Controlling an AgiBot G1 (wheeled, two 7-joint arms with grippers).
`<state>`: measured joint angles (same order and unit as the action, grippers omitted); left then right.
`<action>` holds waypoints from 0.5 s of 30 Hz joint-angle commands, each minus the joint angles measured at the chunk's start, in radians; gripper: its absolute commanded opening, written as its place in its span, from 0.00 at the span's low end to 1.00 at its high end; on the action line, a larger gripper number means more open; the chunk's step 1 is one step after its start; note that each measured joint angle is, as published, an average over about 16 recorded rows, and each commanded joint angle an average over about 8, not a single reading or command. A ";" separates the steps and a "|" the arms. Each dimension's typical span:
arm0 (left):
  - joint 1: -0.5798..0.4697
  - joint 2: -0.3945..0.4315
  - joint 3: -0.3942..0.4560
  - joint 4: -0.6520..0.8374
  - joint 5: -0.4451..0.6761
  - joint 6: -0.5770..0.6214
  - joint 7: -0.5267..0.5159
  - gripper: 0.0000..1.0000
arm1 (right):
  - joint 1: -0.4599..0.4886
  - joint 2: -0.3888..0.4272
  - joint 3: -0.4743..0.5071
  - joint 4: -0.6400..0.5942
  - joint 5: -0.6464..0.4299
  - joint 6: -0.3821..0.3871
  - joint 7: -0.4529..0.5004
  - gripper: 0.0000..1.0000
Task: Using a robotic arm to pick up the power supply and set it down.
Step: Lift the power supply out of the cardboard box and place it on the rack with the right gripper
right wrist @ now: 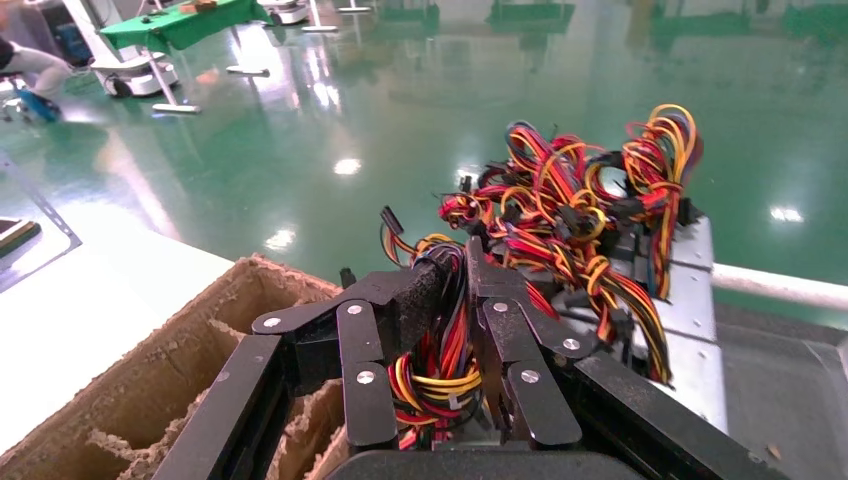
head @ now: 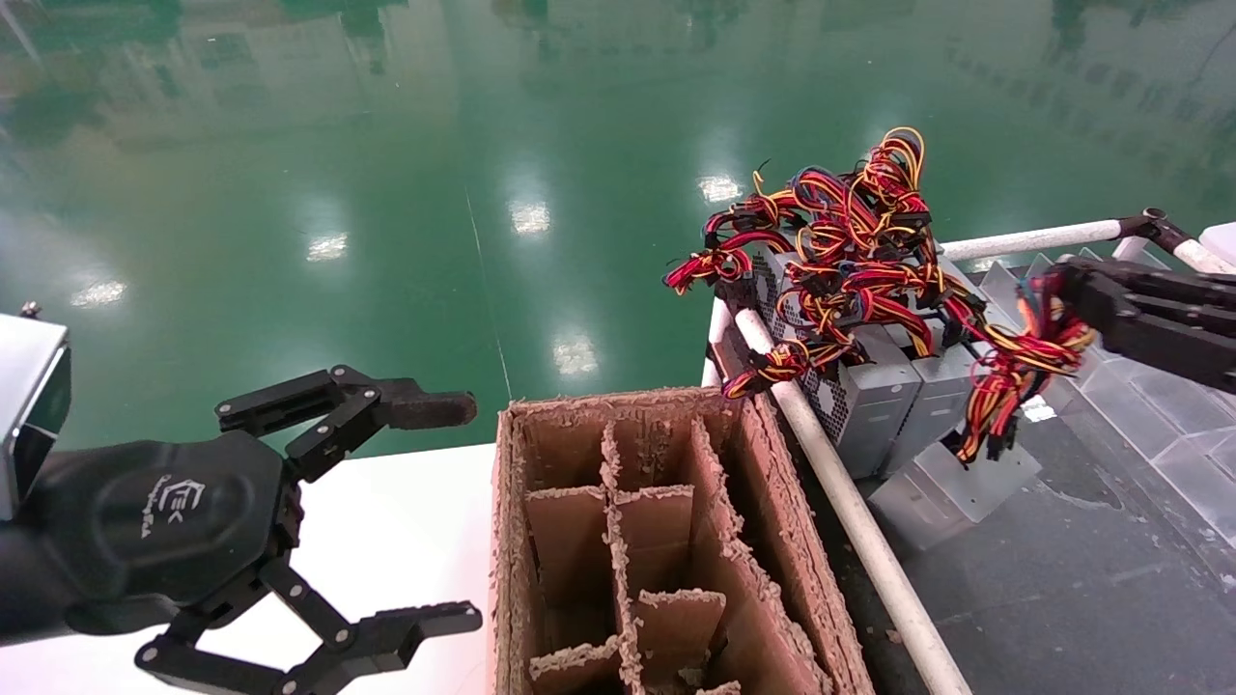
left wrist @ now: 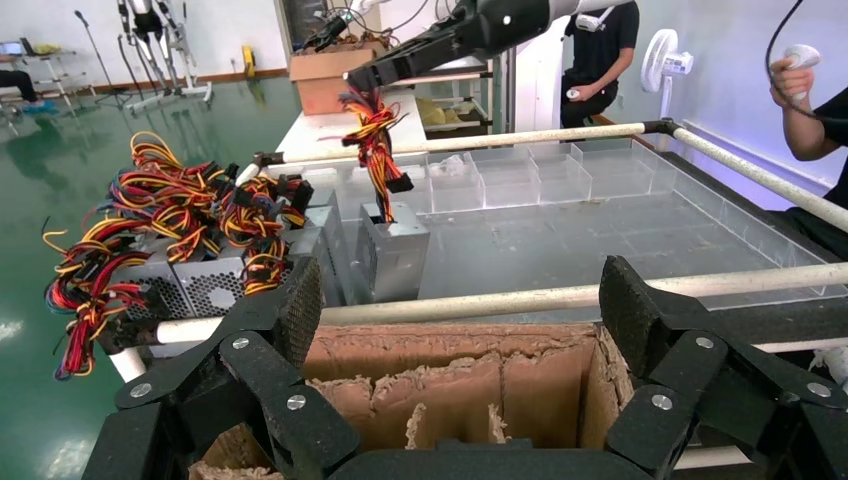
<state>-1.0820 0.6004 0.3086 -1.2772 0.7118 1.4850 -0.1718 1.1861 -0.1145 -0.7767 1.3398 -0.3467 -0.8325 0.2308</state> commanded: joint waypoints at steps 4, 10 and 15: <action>0.000 0.000 0.000 0.000 0.000 0.000 0.000 1.00 | 0.035 -0.059 -0.007 -0.005 -0.080 0.020 0.037 0.00; 0.000 0.000 0.000 0.000 0.000 0.000 0.000 1.00 | 0.087 -0.122 -0.027 -0.023 -0.173 0.047 0.104 0.00; 0.000 0.000 0.001 0.000 0.000 0.000 0.000 1.00 | 0.130 -0.169 -0.043 -0.046 -0.231 0.070 0.151 0.00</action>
<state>-1.0821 0.6001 0.3093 -1.2772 0.7114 1.4848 -0.1714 1.3167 -0.2812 -0.8183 1.2934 -0.5748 -0.7670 0.3767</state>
